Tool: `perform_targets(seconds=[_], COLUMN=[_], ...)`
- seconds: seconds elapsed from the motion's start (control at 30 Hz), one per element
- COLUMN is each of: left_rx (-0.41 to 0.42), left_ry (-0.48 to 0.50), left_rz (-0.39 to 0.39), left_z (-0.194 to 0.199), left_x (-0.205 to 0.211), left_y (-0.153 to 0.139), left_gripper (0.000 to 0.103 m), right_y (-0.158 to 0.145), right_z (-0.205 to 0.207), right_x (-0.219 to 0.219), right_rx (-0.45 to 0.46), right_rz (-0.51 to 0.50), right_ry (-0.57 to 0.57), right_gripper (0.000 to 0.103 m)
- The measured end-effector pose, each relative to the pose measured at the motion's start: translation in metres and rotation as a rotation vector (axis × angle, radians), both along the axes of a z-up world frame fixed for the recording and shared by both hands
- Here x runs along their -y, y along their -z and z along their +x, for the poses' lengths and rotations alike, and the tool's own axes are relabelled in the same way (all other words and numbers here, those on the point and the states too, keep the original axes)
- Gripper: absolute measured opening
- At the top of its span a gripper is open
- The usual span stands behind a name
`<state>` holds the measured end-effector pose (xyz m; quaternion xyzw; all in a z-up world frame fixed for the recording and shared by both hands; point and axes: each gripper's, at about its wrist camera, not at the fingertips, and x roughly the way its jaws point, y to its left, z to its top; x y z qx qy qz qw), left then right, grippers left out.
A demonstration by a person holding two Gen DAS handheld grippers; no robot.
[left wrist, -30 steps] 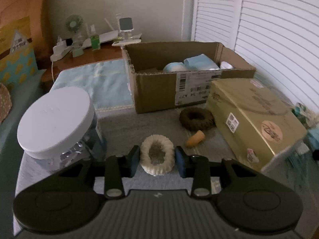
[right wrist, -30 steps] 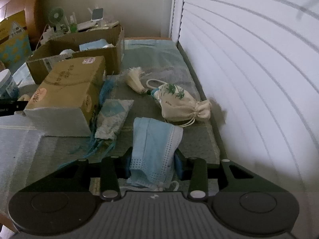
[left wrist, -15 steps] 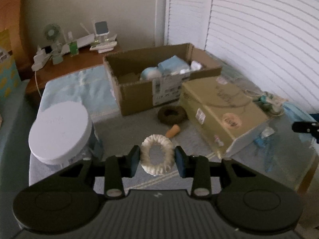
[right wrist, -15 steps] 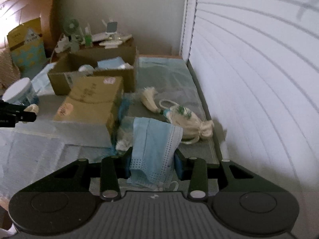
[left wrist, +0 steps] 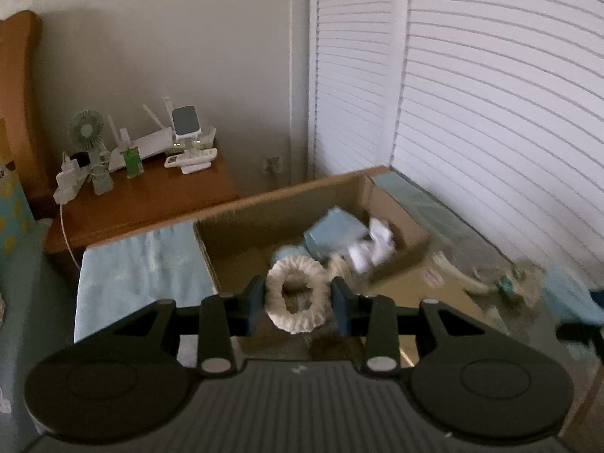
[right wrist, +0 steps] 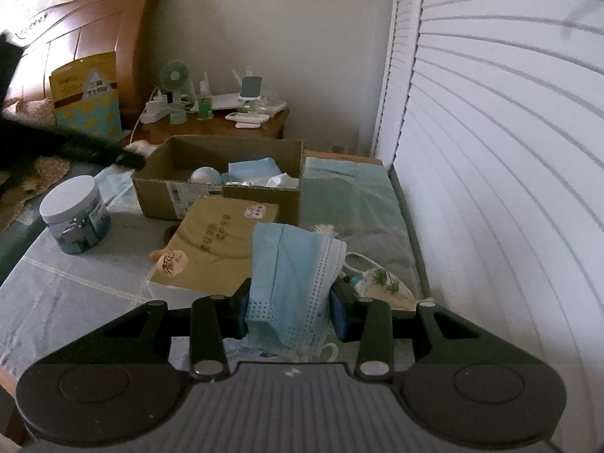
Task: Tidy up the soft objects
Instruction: 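Carry the white rope ring into the box and open the left gripper while the right lifts the mask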
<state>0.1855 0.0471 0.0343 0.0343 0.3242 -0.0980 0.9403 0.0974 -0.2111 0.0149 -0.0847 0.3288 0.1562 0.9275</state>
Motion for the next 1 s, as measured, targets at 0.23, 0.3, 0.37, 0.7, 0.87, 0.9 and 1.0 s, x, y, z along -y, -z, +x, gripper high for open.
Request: perform_targets(seconds=[0.23,0.3,0.37,0.7,0.87,0.9,1.0], left_rx=[0.014,0.022,0.025,0.009,-0.01,-0.014,-0.01], left_ry=[-0.038,-0.052,-0.061,-0.04,-0.061,-0.068,-0.102], left_rz=[0.01,0.031,0.039,0.048,0.053,0.051,0.049], left_z=[0.041,0.045,0.042,-0.036,-0.072,-0.077,-0.092], left_x=[0.0,0.0,-0.002,-0.016,-0.019,-0.02,-0.022], left_y=[0.009,0.013,0.015,0.011,0.017,0.018,0.022], left_gripper=[0.047,0.059,0.069,0.096,0.098,0.098,0.098], right_y=[-0.003,-0.004,-0.004,-0.012,-0.023,-0.025,-0.031], right_z=[0.008,0.011,0.014,0.029,0.043,0.046,0.06], right_x=[-0.002,-0.002,-0.004,-0.025,-0.042,-0.046,-0.062], right_rx=[0.012,0.015,0.016,0.022,0.025,0.024,0.016], right_rz=[-0.01,-0.009,-0.011,-0.012,0.009,0.016,0.034], right_ry=[0.002,0.0,-0.004,-0.074,-0.118,-0.132,-0.17], right_gripper=[0.045,0.045,0.045,0.045,0.045,0.045,0.045])
